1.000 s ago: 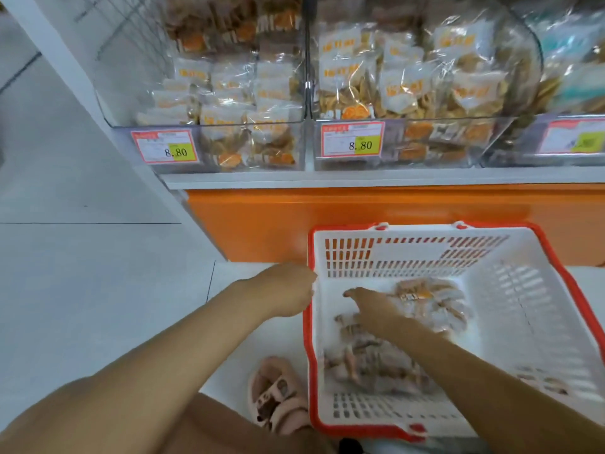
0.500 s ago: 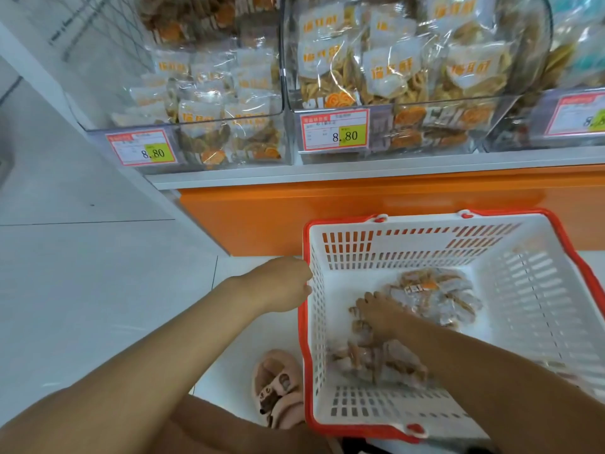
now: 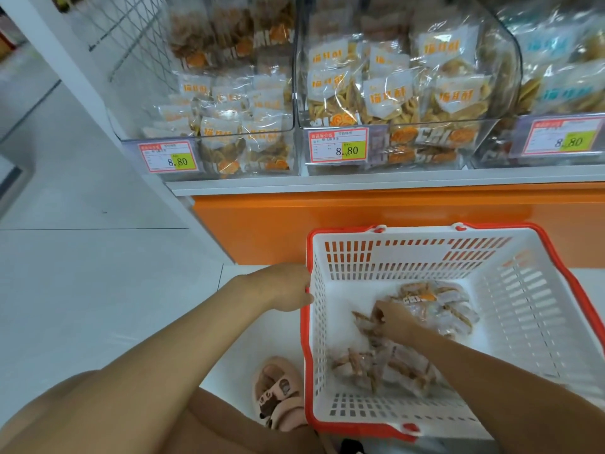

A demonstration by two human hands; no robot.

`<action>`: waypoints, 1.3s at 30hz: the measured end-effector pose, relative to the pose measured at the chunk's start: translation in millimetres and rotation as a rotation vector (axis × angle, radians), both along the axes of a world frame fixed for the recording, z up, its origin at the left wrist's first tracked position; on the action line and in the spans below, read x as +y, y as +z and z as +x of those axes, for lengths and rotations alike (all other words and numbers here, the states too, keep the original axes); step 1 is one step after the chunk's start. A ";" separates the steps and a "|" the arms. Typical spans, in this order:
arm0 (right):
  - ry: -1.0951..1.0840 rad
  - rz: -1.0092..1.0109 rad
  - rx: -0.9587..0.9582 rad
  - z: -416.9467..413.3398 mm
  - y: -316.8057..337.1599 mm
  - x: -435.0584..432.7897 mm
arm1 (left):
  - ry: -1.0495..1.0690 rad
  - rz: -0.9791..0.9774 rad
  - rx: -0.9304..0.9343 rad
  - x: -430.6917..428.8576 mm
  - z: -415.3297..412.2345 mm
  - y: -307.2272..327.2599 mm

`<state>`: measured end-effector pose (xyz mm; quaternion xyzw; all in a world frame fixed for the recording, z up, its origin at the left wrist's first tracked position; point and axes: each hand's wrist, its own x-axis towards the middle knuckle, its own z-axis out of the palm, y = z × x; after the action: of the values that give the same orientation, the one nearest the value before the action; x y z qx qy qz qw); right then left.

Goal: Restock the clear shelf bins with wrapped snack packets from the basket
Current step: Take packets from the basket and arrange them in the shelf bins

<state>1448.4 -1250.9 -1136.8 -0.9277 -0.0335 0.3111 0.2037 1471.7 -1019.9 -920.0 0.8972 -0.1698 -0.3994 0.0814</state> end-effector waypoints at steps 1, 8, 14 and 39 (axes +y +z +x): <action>-0.037 0.035 -0.050 0.3 8.3 2.6 | 0.055 -0.035 -0.007 0.6 0.4 1.0; 0.197 0.164 -1.083 8.2 149.9 11.1 | 0.502 -0.366 0.209 -3.9 5.8 33.8; 0.409 0.245 -1.458 15.8 250.7 30.6 | 0.984 -1.263 0.360 -16.0 5.3 72.7; -0.398 0.726 -0.326 282.1 383.7 210.8 | 1.002 -0.792 -0.924 108.7 107.4 97.3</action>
<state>1730.6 -1040.0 -753.2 -0.8213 0.0070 0.0835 0.5642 1579.1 -911.1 -822.7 0.8462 0.1087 0.1883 0.4864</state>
